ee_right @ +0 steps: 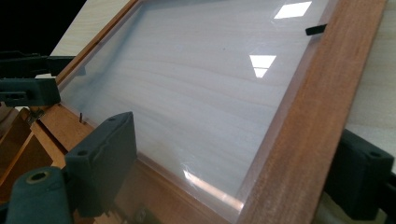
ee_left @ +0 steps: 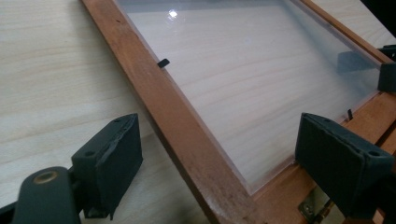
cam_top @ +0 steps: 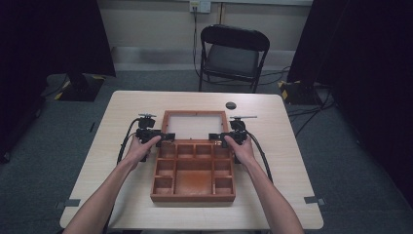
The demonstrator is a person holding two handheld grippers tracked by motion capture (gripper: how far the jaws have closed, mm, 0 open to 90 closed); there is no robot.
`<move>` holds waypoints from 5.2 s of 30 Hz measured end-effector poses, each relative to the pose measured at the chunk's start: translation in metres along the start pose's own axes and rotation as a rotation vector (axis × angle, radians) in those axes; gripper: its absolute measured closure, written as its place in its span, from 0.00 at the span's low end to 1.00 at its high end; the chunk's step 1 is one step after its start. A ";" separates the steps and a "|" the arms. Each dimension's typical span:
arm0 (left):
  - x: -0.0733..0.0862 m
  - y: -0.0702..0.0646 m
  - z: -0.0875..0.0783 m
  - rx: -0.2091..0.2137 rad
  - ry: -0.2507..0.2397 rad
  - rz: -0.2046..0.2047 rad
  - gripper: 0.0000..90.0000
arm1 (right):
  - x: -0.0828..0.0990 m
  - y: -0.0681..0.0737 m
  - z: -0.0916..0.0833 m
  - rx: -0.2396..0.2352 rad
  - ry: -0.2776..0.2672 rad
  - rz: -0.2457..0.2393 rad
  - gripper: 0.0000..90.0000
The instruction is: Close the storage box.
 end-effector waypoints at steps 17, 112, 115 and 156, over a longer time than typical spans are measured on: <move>-0.001 0.001 0.001 0.018 -0.011 -0.015 0.14 | -0.002 0.002 -0.006 0.017 -0.049 -0.084 0.16; -0.038 -0.057 -0.073 0.082 -0.185 0.232 0.43 | -0.012 0.060 -0.094 0.069 -0.251 -0.284 0.37; -0.038 -0.061 -0.078 0.086 -0.193 0.227 0.41 | -0.010 0.061 -0.097 0.064 -0.246 -0.282 0.40; -0.036 -0.070 -0.090 0.107 -0.214 0.223 0.39 | -0.032 0.107 -0.149 -0.022 -0.253 -0.336 0.20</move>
Point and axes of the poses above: each handheld gripper's, and its own axes: z roughly forward along the jaws, x roughly out of its underside, y roughly to its left, the point moved 6 cm from there along z, roughly forward along the jaws, and after that the axes turned 3 degrees about z, right-handed, at the moved point
